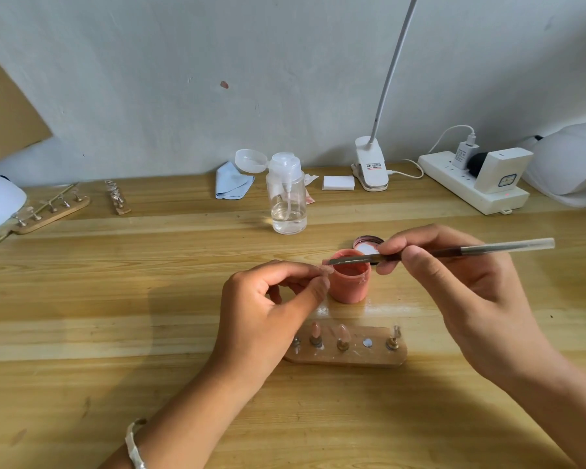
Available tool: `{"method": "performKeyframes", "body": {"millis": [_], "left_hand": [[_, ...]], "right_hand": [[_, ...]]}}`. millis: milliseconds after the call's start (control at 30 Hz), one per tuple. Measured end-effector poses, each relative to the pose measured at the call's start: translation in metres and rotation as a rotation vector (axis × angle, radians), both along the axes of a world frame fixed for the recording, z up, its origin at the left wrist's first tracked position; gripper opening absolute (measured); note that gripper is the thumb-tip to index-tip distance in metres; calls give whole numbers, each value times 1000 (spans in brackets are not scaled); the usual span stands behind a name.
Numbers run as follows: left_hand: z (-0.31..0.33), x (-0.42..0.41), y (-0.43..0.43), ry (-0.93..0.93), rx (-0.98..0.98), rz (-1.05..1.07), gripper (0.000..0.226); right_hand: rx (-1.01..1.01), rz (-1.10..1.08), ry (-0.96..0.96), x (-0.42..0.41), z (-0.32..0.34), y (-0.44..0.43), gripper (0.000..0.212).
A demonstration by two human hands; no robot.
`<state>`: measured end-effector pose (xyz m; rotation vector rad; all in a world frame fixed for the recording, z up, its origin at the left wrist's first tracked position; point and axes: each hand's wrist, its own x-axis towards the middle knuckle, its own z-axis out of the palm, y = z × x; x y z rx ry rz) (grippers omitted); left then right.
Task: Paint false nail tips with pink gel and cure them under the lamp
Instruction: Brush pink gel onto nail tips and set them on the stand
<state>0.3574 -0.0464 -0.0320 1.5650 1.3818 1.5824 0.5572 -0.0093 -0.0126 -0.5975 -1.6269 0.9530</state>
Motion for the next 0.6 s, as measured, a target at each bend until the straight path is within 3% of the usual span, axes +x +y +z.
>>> {"method": "performKeyframes", "body": {"millis": [600], "left_hand": [[0, 1, 0, 10, -10, 9, 13]], "right_hand": [[34, -46, -40, -1, -1, -1, 14]]}}
